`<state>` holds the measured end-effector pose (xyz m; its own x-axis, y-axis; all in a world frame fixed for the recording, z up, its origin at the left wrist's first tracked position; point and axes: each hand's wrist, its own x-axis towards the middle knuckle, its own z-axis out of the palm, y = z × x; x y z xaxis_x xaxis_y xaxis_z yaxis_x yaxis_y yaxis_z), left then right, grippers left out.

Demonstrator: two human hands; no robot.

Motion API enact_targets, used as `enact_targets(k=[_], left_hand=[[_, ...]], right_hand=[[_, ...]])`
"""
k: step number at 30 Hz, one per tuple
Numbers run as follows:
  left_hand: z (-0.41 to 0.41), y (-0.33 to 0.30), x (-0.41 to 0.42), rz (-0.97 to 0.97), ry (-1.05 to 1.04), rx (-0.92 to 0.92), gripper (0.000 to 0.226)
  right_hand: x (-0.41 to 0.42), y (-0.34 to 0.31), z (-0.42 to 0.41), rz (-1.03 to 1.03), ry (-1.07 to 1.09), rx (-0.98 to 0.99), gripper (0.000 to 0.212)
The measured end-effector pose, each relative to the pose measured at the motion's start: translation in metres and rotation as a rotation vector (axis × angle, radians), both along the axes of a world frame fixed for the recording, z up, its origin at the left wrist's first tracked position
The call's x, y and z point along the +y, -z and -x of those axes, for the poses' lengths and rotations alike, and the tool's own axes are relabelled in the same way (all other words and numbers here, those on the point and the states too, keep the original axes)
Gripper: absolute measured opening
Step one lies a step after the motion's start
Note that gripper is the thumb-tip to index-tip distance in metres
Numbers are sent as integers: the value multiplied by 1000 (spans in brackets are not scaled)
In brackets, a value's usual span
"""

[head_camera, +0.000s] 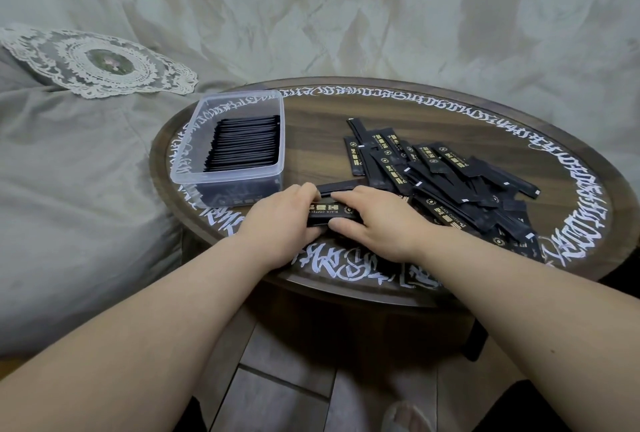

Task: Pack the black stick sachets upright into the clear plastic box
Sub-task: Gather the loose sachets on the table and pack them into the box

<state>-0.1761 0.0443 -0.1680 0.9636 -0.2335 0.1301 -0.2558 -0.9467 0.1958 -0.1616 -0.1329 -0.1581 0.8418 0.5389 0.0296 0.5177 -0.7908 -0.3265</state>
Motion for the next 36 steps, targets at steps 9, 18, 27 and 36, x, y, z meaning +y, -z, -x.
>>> enact_targets(k=[9,18,27,36], left_hand=[[1,-5,9,157,68,157,68],[1,-4,14,129,104,194,56],[1,4,15,239,82,55,61],[2,7,4,351,29,77,62]], right_hand=[[1,13,-3,138,1,-140,48],[-4,12,-2,164,-25,-118,55],[-7,6,-2,-28,-7,-61,60],[-1,7,-3,-53,-22,27,60]])
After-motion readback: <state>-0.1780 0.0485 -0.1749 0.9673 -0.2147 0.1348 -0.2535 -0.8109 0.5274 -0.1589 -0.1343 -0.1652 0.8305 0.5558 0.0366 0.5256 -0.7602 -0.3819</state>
